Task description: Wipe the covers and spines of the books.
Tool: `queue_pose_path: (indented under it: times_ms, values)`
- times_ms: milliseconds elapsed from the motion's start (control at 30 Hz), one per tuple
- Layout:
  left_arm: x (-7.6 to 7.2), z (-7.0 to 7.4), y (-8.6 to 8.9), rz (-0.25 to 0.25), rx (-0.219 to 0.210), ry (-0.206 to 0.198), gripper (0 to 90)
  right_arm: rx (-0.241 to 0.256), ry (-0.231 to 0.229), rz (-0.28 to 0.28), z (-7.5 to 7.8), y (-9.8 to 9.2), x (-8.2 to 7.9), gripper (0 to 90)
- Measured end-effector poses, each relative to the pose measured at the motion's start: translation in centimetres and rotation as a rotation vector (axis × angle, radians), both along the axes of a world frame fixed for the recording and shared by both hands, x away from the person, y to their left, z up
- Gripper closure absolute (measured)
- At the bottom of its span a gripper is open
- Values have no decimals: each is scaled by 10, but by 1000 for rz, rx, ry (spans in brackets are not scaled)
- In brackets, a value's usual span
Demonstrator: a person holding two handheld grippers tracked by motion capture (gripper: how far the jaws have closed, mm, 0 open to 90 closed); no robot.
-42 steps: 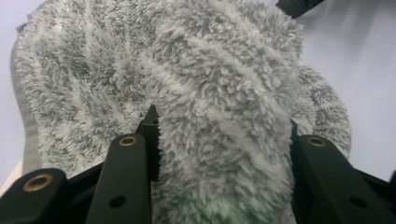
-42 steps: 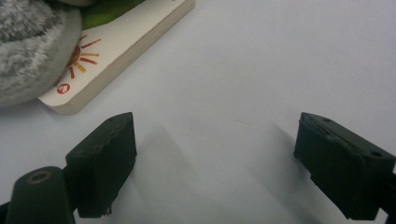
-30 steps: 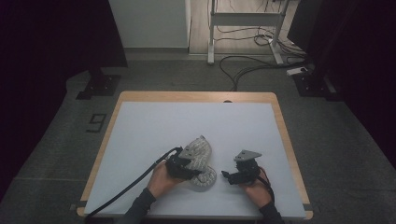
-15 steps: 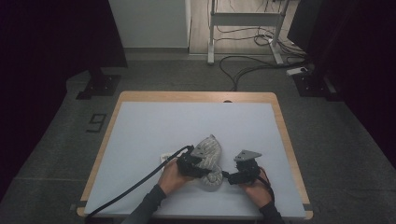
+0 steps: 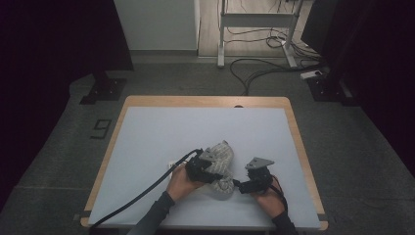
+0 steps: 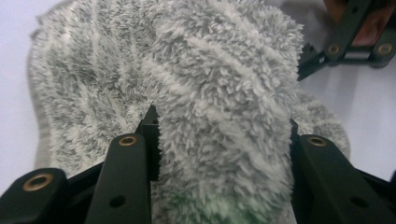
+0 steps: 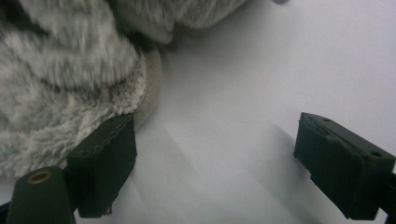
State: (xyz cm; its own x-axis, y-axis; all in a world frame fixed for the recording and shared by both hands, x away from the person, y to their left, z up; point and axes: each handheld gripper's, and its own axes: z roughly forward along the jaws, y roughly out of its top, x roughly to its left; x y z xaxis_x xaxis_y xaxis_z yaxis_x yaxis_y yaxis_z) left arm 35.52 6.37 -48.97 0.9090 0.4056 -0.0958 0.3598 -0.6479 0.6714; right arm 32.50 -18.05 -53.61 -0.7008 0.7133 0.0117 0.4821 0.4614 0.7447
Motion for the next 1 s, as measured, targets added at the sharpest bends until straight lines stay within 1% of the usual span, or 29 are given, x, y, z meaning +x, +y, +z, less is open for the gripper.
queue_pose_path:
  times_ms: [33,233,367,633,667,900,1000]
  values:
    - [1,3,2,4,-9,0,549,1,0,0,0,0,0,122]
    - [3,20,15,30,-14,-25,548,0,0,0,0,0,0,122]
    - [4,31,25,47,-5,-41,547,0,0,-1,0,0,0,122]
    - [5,46,43,80,17,-74,545,1,-1,-2,0,0,0,122]
    - [6,49,47,85,24,-81,544,1,-1,-2,0,0,0,123]
    - [8,64,70,136,22,-103,542,2,-1,-2,0,0,0,123]
    - [9,69,82,163,30,-114,543,1,-2,-1,0,0,0,123]
